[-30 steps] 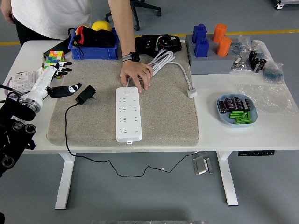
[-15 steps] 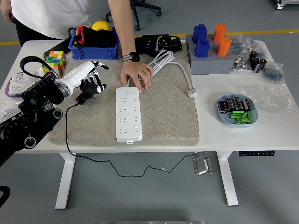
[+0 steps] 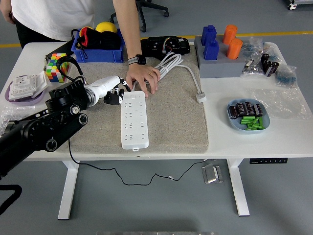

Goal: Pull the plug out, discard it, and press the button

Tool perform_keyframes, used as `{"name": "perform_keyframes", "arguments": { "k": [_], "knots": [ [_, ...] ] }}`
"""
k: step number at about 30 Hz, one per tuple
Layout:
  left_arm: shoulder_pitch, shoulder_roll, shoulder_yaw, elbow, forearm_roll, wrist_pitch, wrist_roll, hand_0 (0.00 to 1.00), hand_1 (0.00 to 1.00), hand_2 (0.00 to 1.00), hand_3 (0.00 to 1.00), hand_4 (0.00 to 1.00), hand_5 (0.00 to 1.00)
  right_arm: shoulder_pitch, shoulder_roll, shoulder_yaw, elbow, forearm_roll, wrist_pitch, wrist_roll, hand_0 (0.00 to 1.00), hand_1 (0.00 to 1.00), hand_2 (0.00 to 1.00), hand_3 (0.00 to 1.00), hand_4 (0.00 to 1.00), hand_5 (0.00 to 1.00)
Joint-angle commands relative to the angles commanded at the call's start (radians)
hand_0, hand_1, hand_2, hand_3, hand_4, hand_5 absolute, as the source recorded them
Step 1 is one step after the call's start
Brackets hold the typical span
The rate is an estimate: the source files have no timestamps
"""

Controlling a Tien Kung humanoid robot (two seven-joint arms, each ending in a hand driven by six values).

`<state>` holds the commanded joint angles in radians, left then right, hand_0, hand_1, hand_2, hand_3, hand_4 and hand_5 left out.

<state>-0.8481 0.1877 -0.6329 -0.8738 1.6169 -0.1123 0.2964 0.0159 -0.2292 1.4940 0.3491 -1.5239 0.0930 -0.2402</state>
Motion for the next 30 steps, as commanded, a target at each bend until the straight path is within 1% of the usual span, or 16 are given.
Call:
{"name": "perform_keyframes", "arguments": {
  "k": [3,4,8,13,17,22,26,30],
  "knots": [
    [-0.015,-0.023,0.03,0.019,-0.021,0.001,0.008,0.079,0.032,0.143,0.749,0.002,0.002,-0.004,0.005,0.003,0.0,0.001,0.0,0.0,0.767,0.729,0.724,0.713,0.883,0.658],
    [-0.022,-0.031,0.041,0.026,-0.025,0.002,0.01,0.065,0.023,0.143,0.831,0.002,0.002,-0.005,0.007,0.005,-0.002,-0.001,0.0,0.0,0.767,0.729,0.724,0.713,0.883,0.658],
    [-0.039,-0.06,0.057,0.059,-0.032,0.003,0.021,0.065,0.023,0.143,0.831,0.002,0.002,-0.008,0.01,0.007,-0.002,0.001,0.0,0.0,0.767,0.729,0.724,0.713,0.883,0.658],
    [-0.052,-0.082,0.069,0.106,-0.038,-0.003,0.039,0.062,0.02,0.143,0.834,0.002,0.002,-0.009,0.011,0.007,0.0,0.003,0.0,0.0,0.767,0.729,0.724,0.713,0.883,0.658],
    [-0.062,-0.086,0.073,0.133,-0.042,-0.012,0.054,0.062,0.019,0.143,0.834,0.002,0.002,-0.006,0.006,0.001,-0.003,0.002,0.0,0.0,0.767,0.729,0.724,0.713,0.883,0.658],
    [-0.077,-0.076,0.089,0.148,-0.058,-0.018,0.058,0.063,0.017,0.143,0.827,0.002,0.002,0.004,-0.003,-0.004,-0.001,0.004,0.0,0.0,0.767,0.729,0.724,0.713,0.883,0.658],
    [-0.072,-0.074,0.098,0.149,-0.07,-0.022,0.059,0.063,0.017,0.143,0.827,0.002,0.002,0.0,-0.005,-0.002,-0.002,0.003,-0.001,0.0,0.767,0.729,0.724,0.713,0.883,0.658],
    [-0.062,-0.081,0.112,0.148,-0.079,-0.022,0.055,0.064,0.017,0.143,0.817,0.002,0.002,-0.008,0.001,0.012,-0.003,-0.002,-0.001,-0.001,0.767,0.729,0.724,0.713,0.883,0.658]
  ]
}}
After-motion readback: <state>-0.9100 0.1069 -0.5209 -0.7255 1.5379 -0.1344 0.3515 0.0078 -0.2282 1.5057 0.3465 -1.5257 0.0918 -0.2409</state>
